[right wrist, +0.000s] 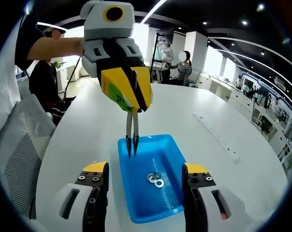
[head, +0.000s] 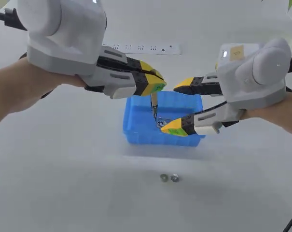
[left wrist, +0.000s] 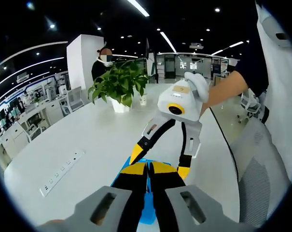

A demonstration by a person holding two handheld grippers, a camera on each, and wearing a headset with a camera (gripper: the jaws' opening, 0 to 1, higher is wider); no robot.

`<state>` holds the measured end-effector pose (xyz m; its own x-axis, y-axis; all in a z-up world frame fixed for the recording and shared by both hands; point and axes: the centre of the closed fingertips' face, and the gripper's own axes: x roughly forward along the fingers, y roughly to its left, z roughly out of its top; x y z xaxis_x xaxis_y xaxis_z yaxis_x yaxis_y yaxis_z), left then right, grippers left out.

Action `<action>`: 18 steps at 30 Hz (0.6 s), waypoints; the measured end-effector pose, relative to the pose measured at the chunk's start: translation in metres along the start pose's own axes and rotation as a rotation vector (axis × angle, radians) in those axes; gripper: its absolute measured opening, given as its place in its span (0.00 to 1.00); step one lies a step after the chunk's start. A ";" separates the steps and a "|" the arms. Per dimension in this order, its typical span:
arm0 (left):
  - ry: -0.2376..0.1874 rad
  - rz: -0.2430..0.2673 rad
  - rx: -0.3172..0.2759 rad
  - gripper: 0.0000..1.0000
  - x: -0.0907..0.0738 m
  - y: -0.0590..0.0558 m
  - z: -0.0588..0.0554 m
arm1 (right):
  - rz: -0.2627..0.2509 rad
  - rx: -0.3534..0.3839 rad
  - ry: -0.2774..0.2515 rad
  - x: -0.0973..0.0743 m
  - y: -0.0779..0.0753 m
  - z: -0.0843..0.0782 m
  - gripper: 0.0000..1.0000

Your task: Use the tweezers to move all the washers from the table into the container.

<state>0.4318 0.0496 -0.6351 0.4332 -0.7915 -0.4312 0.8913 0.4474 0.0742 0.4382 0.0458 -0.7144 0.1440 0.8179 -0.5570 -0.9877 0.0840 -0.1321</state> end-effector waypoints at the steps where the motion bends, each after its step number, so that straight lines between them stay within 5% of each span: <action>1: 0.002 0.012 -0.001 0.06 -0.003 -0.002 0.000 | -0.018 -0.023 0.010 -0.005 0.002 -0.004 0.66; 10: -0.033 0.036 -0.043 0.06 -0.010 -0.030 0.009 | -0.045 0.007 -0.015 -0.038 0.034 -0.017 0.73; 18: -0.021 0.018 -0.045 0.06 -0.009 -0.057 0.000 | -0.046 0.043 0.009 -0.061 0.063 -0.036 0.81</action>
<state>0.3767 0.0316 -0.6354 0.4518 -0.7916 -0.4114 0.8768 0.4791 0.0411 0.3697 -0.0190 -0.7180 0.1895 0.8077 -0.5583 -0.9817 0.1459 -0.1222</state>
